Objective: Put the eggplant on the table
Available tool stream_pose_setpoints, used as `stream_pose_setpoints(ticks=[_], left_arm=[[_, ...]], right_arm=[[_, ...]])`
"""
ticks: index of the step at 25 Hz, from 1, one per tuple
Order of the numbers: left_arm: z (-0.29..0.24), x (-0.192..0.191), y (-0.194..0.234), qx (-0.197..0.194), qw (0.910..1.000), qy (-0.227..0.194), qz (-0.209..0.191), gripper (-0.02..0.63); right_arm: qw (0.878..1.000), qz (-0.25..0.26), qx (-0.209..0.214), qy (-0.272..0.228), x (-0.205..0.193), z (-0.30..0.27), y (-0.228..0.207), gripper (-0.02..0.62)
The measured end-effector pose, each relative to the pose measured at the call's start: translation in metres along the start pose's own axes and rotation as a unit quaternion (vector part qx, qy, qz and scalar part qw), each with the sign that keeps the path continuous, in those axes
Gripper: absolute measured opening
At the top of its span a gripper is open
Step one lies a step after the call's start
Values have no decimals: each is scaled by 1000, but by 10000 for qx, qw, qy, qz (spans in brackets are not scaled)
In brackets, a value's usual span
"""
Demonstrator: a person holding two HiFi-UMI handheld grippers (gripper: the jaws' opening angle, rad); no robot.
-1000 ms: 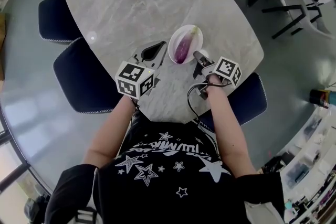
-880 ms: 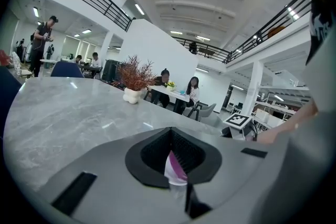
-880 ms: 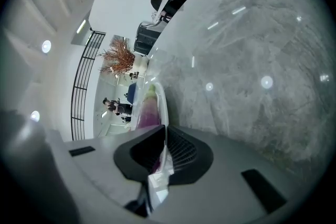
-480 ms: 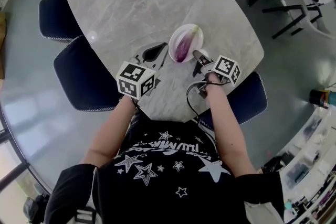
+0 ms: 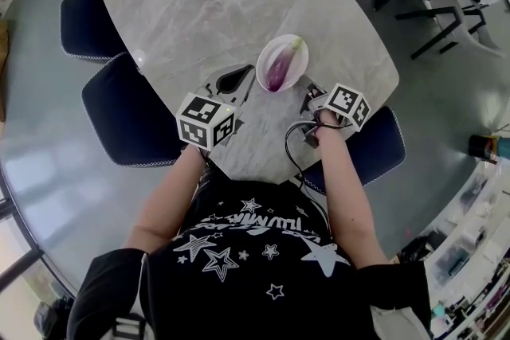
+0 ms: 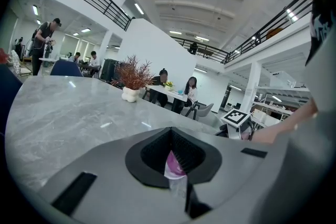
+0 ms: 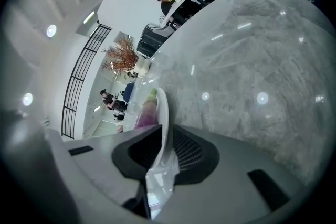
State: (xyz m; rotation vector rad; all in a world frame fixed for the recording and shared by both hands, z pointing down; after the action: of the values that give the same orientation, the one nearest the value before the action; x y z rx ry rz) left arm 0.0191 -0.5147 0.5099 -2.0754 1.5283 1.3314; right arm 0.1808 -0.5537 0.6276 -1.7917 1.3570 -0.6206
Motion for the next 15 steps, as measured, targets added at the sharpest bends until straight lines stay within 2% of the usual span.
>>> stream_pose_setpoints(ticks=[6,12,15], left_arm=[[14,-1,-5,-75,10000,-64,2,8],[39,-7,-6,-249,9996,-55,-138,8],[55,-9,-8,-331,9992,-79,-192,8]], right_arm=[[9997,0,23,-240,-4,19,3,44],[9978,357,312,-471,-28,32,34,43],[9962,567,299,-598,-41,36,50,43]])
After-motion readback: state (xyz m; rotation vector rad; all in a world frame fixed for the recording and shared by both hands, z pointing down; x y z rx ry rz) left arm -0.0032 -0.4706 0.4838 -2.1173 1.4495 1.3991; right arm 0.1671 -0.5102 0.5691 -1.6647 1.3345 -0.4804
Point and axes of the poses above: the fingertips, and each gripper's own axes: z backward along the fingers, y to its left, x out of its top, the point moved 2 cm from there along z, backward along the fingers, and after that the axes turned 14 degrees about y, right-handed, at the moved point
